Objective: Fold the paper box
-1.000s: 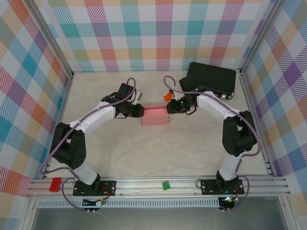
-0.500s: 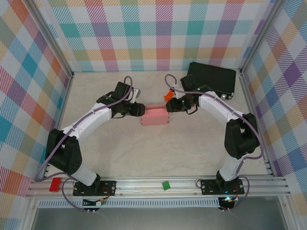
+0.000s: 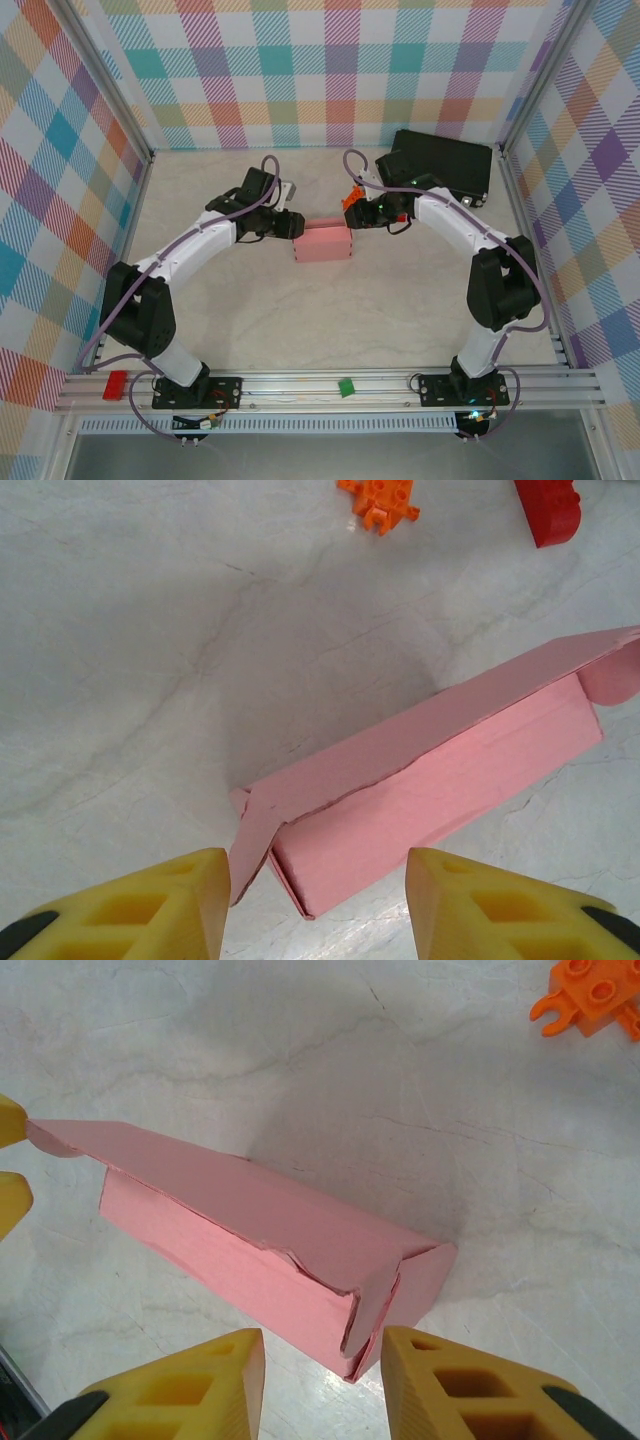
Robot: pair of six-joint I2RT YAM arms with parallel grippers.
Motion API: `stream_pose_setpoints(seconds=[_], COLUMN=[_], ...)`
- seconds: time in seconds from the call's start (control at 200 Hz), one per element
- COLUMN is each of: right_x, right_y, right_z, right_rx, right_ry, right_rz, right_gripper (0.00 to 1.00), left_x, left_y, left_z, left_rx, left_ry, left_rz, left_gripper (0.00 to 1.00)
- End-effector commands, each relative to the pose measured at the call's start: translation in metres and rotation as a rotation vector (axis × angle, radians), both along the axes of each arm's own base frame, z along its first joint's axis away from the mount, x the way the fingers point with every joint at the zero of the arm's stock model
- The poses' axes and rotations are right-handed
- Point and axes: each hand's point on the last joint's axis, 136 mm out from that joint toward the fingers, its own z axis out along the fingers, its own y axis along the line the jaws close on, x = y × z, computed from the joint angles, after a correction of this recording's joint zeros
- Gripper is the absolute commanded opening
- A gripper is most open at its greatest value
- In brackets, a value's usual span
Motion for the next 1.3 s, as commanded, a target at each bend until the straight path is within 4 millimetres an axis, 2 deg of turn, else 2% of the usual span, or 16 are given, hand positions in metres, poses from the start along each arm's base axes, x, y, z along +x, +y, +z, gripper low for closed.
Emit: stream_pose_setpoints(seconds=[0.0,0.13,0.28,0.445,0.58,0.75,1.085,1.295], right_x=[0.003,0.005,0.005,0.004,0.003,0.002,0.001,0.0], right_y=[0.004,0.003,0.006,0.006,0.006,0.006,0.007,0.006], right_z=[0.001,-0.001,-0.004,-0.009,-0.01,-0.011,-0.013,-0.014], right_rx=[0.008,-0.002,0.007,0.007,0.005,0.008,0.01,0.007], right_ry=[0.0,0.0,0.013,0.026,0.033,0.037,0.043,0.048], right_rz=[0.017,0.01,0.013,0.014,0.015,0.016,0.018,0.019], right_gripper=[0.37,0.37,0.31,0.27,0.23,0.22,0.17,0.16], left_x=[0.01,0.01,0.008,0.007,0.006,0.008,0.007,0.005], left_y=[0.001,0.001,-0.003,-0.002,-0.004,-0.005,-0.007,-0.004], left_z=[0.008,0.004,0.002,-0.002,-0.001,0.003,-0.002,-0.006], left_rx=[-0.008,0.002,-0.014,-0.013,-0.023,-0.03,-0.04,-0.032], left_ry=[-0.026,-0.021,-0.001,0.014,0.023,0.016,0.043,0.052], left_rz=[0.008,0.005,-0.008,-0.001,-0.002,0.0,0.008,0.015], left_gripper=[0.49,0.49,0.4,0.39,0.32,0.29,0.19,0.18])
